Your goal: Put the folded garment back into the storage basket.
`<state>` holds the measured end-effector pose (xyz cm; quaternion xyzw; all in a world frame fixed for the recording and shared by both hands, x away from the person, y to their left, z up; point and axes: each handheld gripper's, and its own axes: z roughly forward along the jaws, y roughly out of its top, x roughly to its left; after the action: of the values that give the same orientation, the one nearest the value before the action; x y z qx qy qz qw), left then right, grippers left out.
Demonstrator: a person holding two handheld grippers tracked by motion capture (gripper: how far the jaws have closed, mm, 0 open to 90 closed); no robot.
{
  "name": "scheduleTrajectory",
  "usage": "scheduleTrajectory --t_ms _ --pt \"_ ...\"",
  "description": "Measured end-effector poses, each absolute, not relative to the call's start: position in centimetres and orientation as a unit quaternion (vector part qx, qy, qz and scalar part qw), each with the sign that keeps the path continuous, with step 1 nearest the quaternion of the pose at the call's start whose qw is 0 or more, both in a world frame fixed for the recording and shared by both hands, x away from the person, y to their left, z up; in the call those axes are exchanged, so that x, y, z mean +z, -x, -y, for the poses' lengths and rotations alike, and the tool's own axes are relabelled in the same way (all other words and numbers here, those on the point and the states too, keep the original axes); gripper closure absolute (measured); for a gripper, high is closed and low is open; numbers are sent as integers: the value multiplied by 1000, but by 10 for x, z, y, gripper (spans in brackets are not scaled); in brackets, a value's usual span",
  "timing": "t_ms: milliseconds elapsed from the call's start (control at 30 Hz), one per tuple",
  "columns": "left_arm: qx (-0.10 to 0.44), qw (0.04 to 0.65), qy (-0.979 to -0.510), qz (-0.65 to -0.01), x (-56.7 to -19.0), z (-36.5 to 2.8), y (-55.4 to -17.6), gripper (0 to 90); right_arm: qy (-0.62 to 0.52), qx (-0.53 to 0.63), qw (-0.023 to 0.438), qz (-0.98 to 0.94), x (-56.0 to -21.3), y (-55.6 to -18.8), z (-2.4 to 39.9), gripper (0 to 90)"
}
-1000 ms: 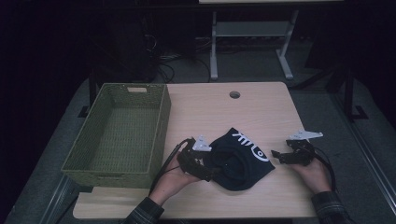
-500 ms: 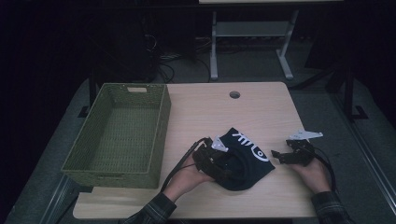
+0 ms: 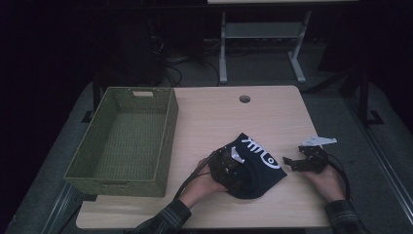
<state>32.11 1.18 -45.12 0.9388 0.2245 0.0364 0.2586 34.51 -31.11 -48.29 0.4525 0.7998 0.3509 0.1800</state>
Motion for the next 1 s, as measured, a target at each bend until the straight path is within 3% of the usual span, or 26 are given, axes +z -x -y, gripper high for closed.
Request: scheduleTrajectory --t_ms 233,433,800,1000 --pt "41 248 -942 -221 -452 -10 -322 154 -453 351 180 -800 -483 -345 311 157" --pt "53 240 -944 -219 -451 -11 -322 249 -453 351 180 -799 -483 -345 311 156" --pt "45 224 -950 -212 -444 -15 -337 589 -454 351 181 -799 -483 -345 311 156" --pt "29 244 -945 -214 -445 -20 -342 690 -454 351 181 -799 -483 -345 311 156"
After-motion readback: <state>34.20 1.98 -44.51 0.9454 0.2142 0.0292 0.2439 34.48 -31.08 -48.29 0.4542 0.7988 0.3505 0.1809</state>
